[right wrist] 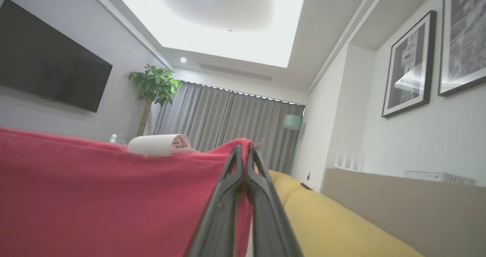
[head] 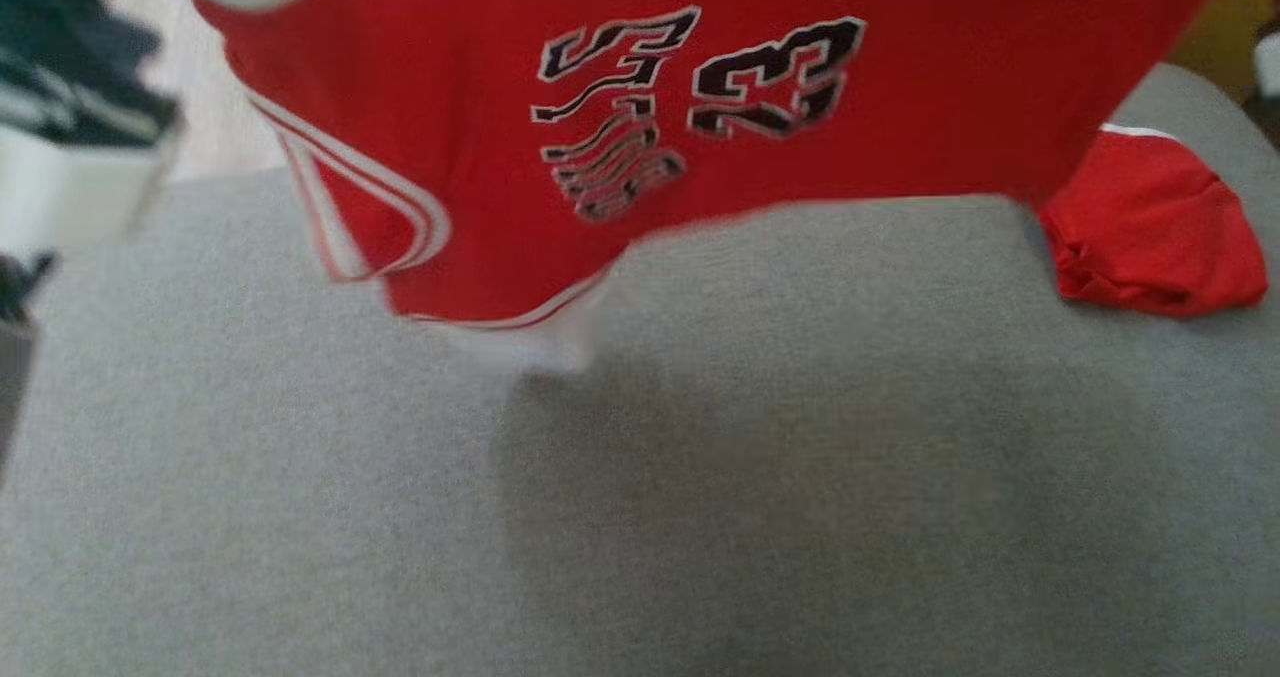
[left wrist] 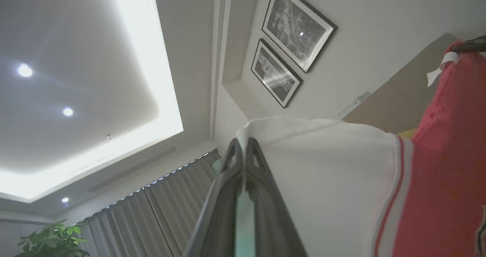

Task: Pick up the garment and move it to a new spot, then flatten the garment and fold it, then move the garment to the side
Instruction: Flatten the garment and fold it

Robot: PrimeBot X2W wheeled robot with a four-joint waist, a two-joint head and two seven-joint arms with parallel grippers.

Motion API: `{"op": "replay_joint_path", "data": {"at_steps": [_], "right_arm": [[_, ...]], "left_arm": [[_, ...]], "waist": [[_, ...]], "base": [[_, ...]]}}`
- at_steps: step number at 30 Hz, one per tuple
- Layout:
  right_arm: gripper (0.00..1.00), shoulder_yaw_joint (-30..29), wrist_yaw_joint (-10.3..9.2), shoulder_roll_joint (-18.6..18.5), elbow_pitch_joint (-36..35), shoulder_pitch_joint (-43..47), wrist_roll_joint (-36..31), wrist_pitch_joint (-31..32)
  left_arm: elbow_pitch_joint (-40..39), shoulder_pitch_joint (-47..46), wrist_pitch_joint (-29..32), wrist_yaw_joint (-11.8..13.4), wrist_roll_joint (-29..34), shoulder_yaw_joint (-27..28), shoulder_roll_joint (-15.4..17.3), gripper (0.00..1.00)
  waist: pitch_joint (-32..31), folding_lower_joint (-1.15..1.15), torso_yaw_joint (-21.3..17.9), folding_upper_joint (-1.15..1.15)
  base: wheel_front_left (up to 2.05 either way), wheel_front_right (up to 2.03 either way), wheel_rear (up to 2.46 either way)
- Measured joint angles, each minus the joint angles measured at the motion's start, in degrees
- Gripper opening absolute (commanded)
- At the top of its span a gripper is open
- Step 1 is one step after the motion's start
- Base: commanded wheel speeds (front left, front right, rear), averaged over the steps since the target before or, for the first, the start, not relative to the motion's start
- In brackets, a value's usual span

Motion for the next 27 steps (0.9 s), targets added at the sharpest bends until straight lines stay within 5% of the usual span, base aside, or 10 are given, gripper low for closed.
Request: {"op": "replay_joint_path", "data": {"at_steps": [5, 14, 21, 27], "right_arm": [[0.00, 0.24, 0.00, -0.05, -0.14, -3.35, 0.01, 1.80], [0.00, 7.15, 0.00, 1.27, 12.98, -13.37, 2.54, 3.63], [0.00, 8.13, 0.00, 5.37, 23.50, -23.42, 0.60, -4.31], [0.00, 4.74, 0.00, 5.37, 28.25, -31.58, -6.25, -8.84]], "left_arm": [[0.44, -6.84, 1.62, -1.38, -0.02, -0.75, 0.11, 0.00], [15.79, -17.92, 2.36, -3.04, -0.63, -4.92, -1.12, 0.00], [24.52, -30.77, -2.09, -3.44, 2.30, -6.73, -4.26, 0.00], [27.71, -39.21, -4.89, -3.19, 3.64, -6.75, -7.21, 0.00]], "waist": [[-0.58, 0.00, -0.28, 0.00], [4.15, 0.01, 0.64, 0.00], [10.43, 0.02, 1.79, 0.00], [15.21, 0.02, 3.80, 0.00]], "base": [[0.00, 0.00, 0.00], [0.00, 0.00, 0.00], [0.00, 0.00, 0.00], [0.00, 0.00, 0.00]]}}
